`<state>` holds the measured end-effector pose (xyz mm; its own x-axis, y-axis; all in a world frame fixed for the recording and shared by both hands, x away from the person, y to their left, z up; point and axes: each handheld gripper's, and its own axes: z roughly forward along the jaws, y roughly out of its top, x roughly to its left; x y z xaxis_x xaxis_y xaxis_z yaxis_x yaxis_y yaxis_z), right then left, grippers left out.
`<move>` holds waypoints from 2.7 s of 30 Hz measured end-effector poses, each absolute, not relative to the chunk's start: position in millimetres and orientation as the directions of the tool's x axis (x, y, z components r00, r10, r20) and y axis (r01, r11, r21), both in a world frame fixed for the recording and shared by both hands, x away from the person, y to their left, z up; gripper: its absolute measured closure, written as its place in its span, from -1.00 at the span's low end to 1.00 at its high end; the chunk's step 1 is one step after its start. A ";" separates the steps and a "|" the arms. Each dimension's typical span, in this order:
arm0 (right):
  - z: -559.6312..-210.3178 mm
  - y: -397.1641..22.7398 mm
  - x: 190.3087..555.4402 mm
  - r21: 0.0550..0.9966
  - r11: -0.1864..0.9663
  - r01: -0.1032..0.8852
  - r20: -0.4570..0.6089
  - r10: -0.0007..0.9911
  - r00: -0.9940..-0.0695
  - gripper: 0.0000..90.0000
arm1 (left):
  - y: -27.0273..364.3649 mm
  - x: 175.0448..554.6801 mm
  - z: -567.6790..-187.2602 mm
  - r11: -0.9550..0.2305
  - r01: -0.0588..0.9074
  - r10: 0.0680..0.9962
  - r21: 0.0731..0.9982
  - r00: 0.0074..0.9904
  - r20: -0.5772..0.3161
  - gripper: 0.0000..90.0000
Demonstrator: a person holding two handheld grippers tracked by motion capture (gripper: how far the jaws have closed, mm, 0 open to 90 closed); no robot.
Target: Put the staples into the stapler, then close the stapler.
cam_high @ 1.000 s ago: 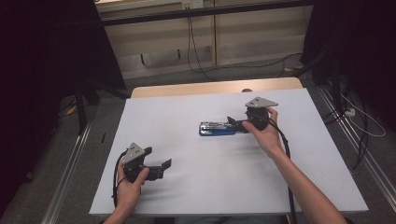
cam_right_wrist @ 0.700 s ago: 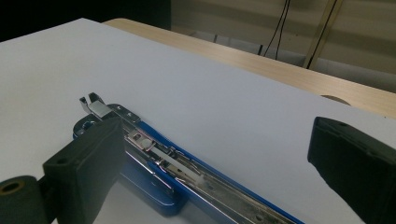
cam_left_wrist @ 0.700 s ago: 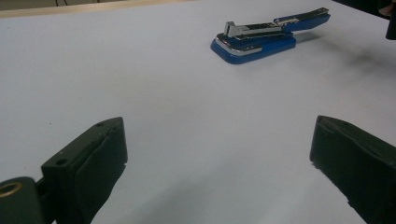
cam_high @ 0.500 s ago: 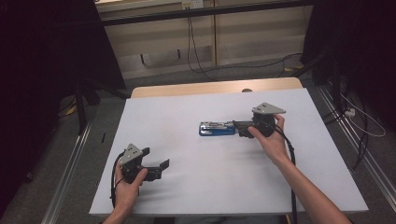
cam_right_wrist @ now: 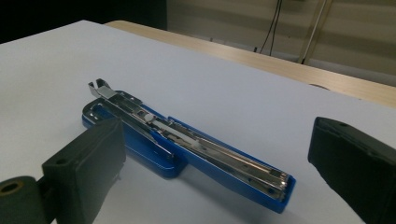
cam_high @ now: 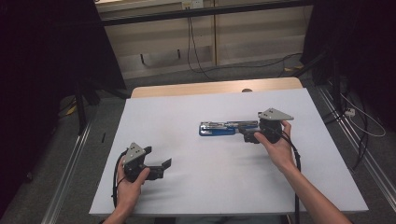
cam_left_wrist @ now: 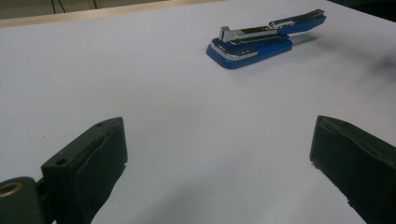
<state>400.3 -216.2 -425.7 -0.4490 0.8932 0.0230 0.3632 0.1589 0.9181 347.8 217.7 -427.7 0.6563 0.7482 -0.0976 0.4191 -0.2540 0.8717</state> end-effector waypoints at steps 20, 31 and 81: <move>-435.9 -241.7 379.6 0.908 0.149 0.391 0.018 0.919 -0.393 -0.91 | 218.9 347.8 -426.3 -0.241 0.419 0.751 0.875 0.652 -0.106 -0.91; -436.9 -262.7 377.8 0.909 0.127 0.397 0.008 0.947 -0.321 -0.95 | 217.8 349.7 -423.9 -0.240 0.420 0.745 0.875 0.657 -0.111 -0.88; -451.5 -255.9 385.1 0.886 0.154 0.438 0.083 0.876 -0.475 1.00 | 138.7 412.2 -433.5 -0.277 0.329 0.660 0.903 0.748 -0.070 -0.88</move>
<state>385.1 -255.9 -451.5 -0.4753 0.8759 0.0829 0.4380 0.1539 0.8857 412.2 138.7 -433.5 0.7479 0.6601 -0.0702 0.3289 -0.2766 0.9029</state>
